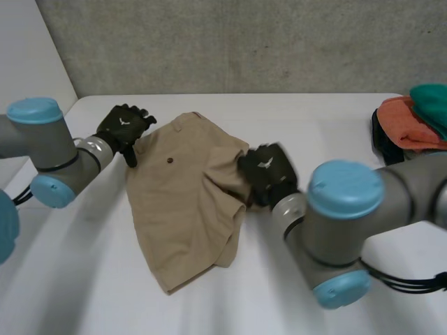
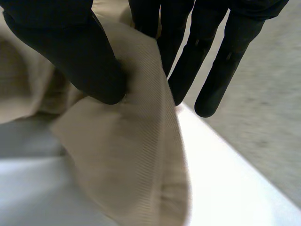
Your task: Fold the laundry.
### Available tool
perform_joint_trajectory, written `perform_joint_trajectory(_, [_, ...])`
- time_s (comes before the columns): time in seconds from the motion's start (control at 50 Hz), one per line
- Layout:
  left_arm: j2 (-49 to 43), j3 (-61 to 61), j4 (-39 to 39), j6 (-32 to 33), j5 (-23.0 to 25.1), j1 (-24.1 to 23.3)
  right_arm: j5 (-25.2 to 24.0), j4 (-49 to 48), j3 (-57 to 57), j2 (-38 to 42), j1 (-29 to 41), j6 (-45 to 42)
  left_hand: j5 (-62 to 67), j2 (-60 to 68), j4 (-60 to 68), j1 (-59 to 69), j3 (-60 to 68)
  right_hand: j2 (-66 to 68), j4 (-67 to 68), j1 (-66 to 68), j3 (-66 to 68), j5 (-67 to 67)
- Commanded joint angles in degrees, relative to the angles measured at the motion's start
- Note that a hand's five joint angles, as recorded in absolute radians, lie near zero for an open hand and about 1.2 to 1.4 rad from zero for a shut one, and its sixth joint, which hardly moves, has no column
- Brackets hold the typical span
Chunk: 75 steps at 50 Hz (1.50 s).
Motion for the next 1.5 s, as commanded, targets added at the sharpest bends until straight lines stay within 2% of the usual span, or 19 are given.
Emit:
perform_joint_trajectory(0.02, [8.4, -8.0, 0.5, -0.3, 0.3, 0.2, -1.1, 2.0, 2.6, -6.2, -12.0, -3.4, -0.2, -0.6, -0.4, -1.2, -1.1, 12.5, 11.6, 15.7, 12.1, 13.9])
perform_joint_trajectory(0.16, [12.7, -13.9, 0.5, -0.2, 0.7, -0.2, -2.1, 1.3, -0.2, -5.6, -17.0, -8.6, -0.3, -0.8, -0.5, -1.4, -1.2, 12.5, 11.6, 15.7, 12.1, 13.9])
perform_joint_trajectory(0.26, [14.1, -17.3, 0.5, 0.4, 0.9, -0.7, -2.5, -0.8, -9.0, 0.2, -21.1, -11.8, 0.0, -0.5, -0.2, -1.1, -0.9, 12.5, 11.6, 15.7, 12.1, 13.9])
perform_joint_trajectory(0.44, [13.7, -18.9, 0.6, 0.5, 0.9, -2.8, -2.6, -7.3, -23.5, 13.9, -21.8, -15.9, 3.5, 3.1, 3.3, 2.5, 2.6, 12.5, 11.6, 15.7, 12.1, 13.9])
perform_joint_trajectory(0.46, [13.6, -19.0, 0.7, 0.5, 0.9, -2.9, -2.9, -7.6, -23.7, 14.6, -21.6, -16.2, 4.0, 3.6, 3.8, 3.0, 3.1, 5.4, 4.5, 8.6, 5.0, 6.8])
perform_joint_trajectory(0.48, [13.5, -19.0, 0.8, 0.5, 0.9, -3.4, -2.9, -7.6, -23.6, 14.7, -21.5, -16.3, 4.2, 3.7, 4.0, 3.1, 3.3, -21.8, -22.7, -18.6, -22.2, -20.4])
perform_joint_trajectory(0.5, [13.4, -19.0, 0.9, 0.5, 0.9, -3.6, -2.8, -7.5, -22.8, 14.6, -21.5, -16.4, 4.2, 3.7, 4.0, 3.1, 3.3, -57.5, -58.4, -54.3, -57.9, -56.1])
perform_joint_trajectory(0.6, [10.4, -17.3, 5.3, 0.6, 0.8, -4.3, -2.5, -7.4, -17.4, 12.0, -21.4, -15.4, 7.4, 6.9, 7.2, 6.3, 6.5, -57.5, -58.4, -54.3, -57.9, -56.1])
perform_joint_trajectory(0.66, [7.7, -14.7, 7.2, 0.5, 0.8, -4.6, -3.0, -7.4, -11.6, 6.6, -21.3, -15.0, 9.6, 9.1, 9.4, 8.5, 8.7, -57.5, -58.4, -54.3, -57.9, -56.1])
perform_joint_trajectory(0.74, [3.8, -10.8, 7.8, 0.5, 0.8, -4.6, -3.1, -7.4, -4.6, -0.1, -21.4, -15.1, 12.1, 11.7, 11.9, 11.1, 11.2, -57.5, -58.4, -54.3, -57.9, -56.1])
perform_joint_trajectory(0.94, [-3.5, -3.4, 7.8, 0.7, 0.8, -4.5, -3.7, -7.4, 7.2, -7.0, -22.0, -15.1, 12.5, 12.0, 12.2, 11.4, 11.5, -57.5, -58.4, -54.3, -57.9, -56.1])
perform_joint_trajectory(1.1, [-6.2, -0.9, 8.0, 0.7, 1.2, -5.5, -3.8, -7.5, 11.7, -8.8, -22.3, -15.1, 14.6, 14.2, 14.4, 13.6, 13.7, -57.5, -58.4, -54.3, -57.9, -56.1])
perform_joint_trajectory(1.28, [-8.0, 0.4, 9.7, 0.5, 4.0, -7.1, -3.9, -8.1, 14.6, -9.7, -22.3, -15.1, 19.8, 19.4, 19.6, 18.8, 18.9, -57.5, -58.4, -54.3, -57.9, -56.1])
perform_joint_trajectory(1.38, [-9.6, 2.6, 9.9, 0.5, 3.6, -7.5, -3.9, -8.1, 15.5, -9.7, -22.3, -15.0, 37.0, 36.5, 36.8, 35.9, 36.0, -57.5, -58.4, -54.3, -57.9, -56.1])
perform_joint_trajectory(1.4, [-9.8, 3.1, 9.9, 0.5, 3.4, -7.5, -3.9, -8.1, 15.7, -9.7, -22.3, -15.0, 44.5, 44.0, 44.3, 43.4, 43.6, -57.5, -58.4, -54.3, -57.9, -56.1])
perform_joint_trajectory(1.42, [-10.4, 3.9, 10.1, 0.5, 3.1, -7.6, -3.9, -8.1, 15.9, -9.7, -22.3, -15.0, 62.1, 61.6, 61.9, 61.0, 61.2, -57.5, -58.4, -54.3, -57.9, -56.1])
perform_joint_trajectory(1.44, [-10.6, 4.5, 10.2, 0.5, 2.9, -7.6, -3.9, -8.1, 16.0, -9.7, -22.3, -15.0, 66.4, 65.9, 66.2, 65.3, 65.5, -57.5, -58.4, -54.3, -57.9, -56.1])
perform_joint_trajectory(1.46, [-10.8, 5.1, 10.5, 0.5, 2.4, -7.7, -3.9, -8.1, 16.1, -9.7, -22.3, -15.0, 66.4, 66.0, 66.2, 65.4, 65.5, -57.5, -58.4, -54.3, -57.9, -56.1])
perform_joint_trajectory(1.5, [-10.6, 6.5, 12.7, 0.5, -1.6, -7.8, -3.9, -8.1, 16.1, -9.8, -22.3, -15.0, 66.4, 66.0, 66.2, 65.4, 65.5, -57.5, -58.4, -54.3, -57.9, -56.1])
